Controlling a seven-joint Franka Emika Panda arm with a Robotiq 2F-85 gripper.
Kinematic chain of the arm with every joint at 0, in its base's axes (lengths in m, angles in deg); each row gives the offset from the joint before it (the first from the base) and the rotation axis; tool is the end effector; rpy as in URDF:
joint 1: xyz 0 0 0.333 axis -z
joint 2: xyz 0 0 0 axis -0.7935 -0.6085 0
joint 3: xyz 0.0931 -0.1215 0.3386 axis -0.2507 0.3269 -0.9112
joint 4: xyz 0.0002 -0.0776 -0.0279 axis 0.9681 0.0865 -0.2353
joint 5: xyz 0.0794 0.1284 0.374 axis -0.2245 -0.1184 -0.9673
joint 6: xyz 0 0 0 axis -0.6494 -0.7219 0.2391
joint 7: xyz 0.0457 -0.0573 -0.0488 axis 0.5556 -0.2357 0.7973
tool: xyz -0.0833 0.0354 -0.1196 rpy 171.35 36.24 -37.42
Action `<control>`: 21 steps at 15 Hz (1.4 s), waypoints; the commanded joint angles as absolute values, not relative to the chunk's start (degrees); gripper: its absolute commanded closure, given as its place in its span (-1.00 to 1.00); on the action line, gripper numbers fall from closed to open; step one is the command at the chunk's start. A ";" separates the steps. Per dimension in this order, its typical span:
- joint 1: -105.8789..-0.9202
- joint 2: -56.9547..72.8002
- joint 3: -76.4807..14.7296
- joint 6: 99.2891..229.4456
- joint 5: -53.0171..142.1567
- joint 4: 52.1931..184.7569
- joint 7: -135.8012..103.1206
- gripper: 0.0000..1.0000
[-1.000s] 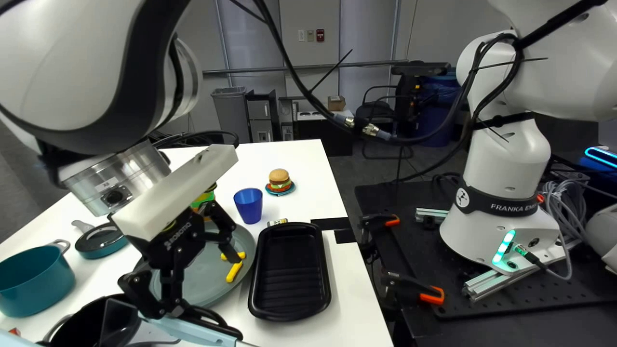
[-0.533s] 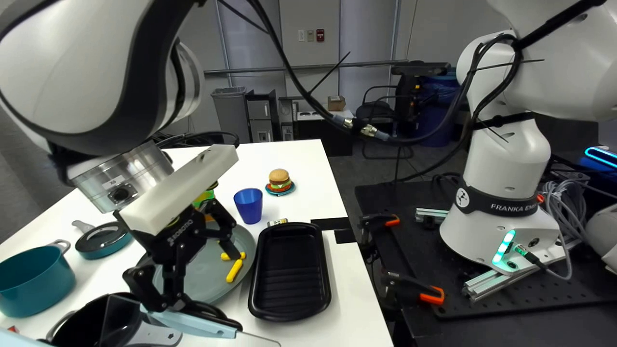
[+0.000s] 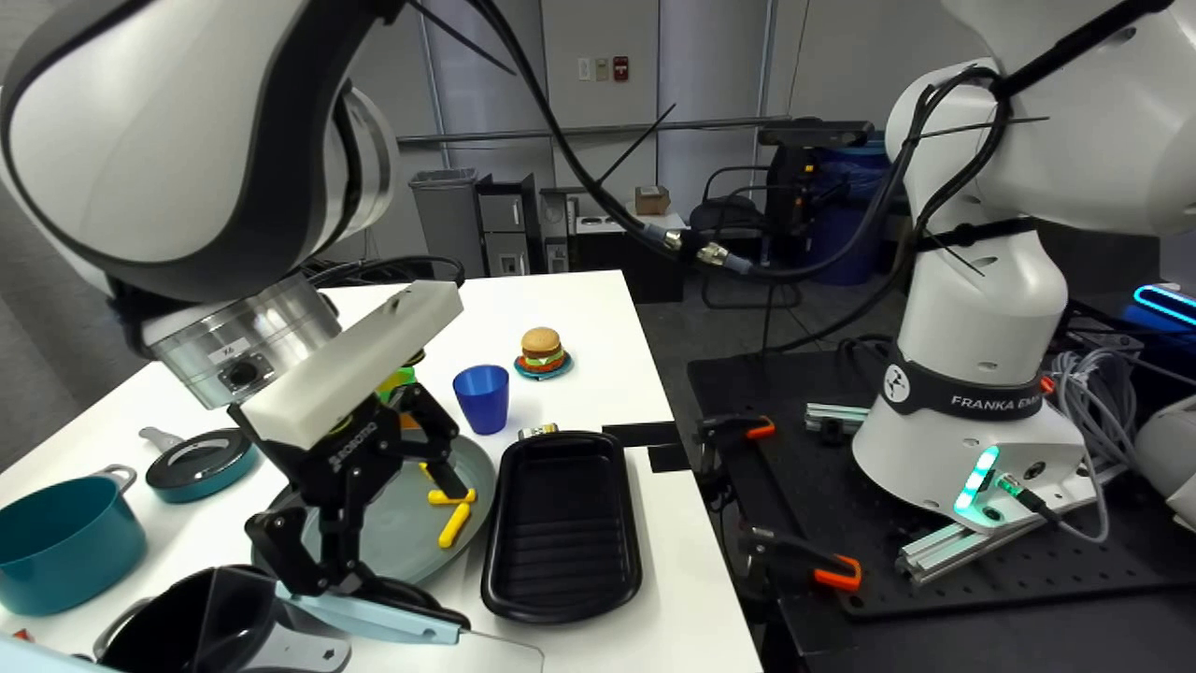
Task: Open the oven door
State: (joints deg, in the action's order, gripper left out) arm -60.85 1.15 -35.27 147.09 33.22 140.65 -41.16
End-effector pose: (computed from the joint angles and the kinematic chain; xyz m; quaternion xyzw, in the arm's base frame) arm 0.5700 0.1016 0.2342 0.9573 -0.2199 -0.1874 0.0017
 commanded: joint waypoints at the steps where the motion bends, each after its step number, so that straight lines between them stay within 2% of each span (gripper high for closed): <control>1: -60.45 -0.89 -34.72 149.95 33.22 139.56 -41.63 -1.00; 21: -61.36 0.82 -34.97 149.04 33.96 139.59 -42.79 -1.00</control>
